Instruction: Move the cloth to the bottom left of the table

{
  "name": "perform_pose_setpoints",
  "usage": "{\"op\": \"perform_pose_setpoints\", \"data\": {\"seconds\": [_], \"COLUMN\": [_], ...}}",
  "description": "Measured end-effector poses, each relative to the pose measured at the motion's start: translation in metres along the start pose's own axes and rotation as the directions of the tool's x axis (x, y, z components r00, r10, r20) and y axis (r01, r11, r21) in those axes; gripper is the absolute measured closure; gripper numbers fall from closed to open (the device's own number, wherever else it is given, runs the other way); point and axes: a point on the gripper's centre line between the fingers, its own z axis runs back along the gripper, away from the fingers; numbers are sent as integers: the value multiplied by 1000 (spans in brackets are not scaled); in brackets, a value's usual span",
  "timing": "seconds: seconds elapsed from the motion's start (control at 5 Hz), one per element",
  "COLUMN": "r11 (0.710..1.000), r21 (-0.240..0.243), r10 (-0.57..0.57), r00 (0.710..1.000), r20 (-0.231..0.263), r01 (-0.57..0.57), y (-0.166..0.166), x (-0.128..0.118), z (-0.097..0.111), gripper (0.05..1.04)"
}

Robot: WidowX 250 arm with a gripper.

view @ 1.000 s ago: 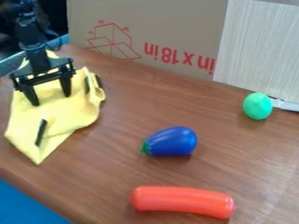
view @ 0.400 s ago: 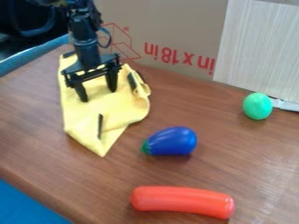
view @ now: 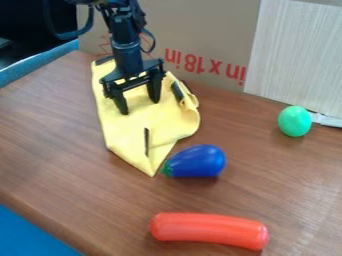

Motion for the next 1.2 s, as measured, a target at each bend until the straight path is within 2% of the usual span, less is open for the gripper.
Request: {"op": "perform_pose_setpoints", "data": {"seconds": [0.4,1.2], "r11": [1000,999], "r21": [6,43], "r10": [-3,-29], "r00": [1000,1000], "r20": [18,10], "r01": [3,28], "y": [11,95], "x": [4,32], "z": [-1,13], "gripper": [81,85]}}
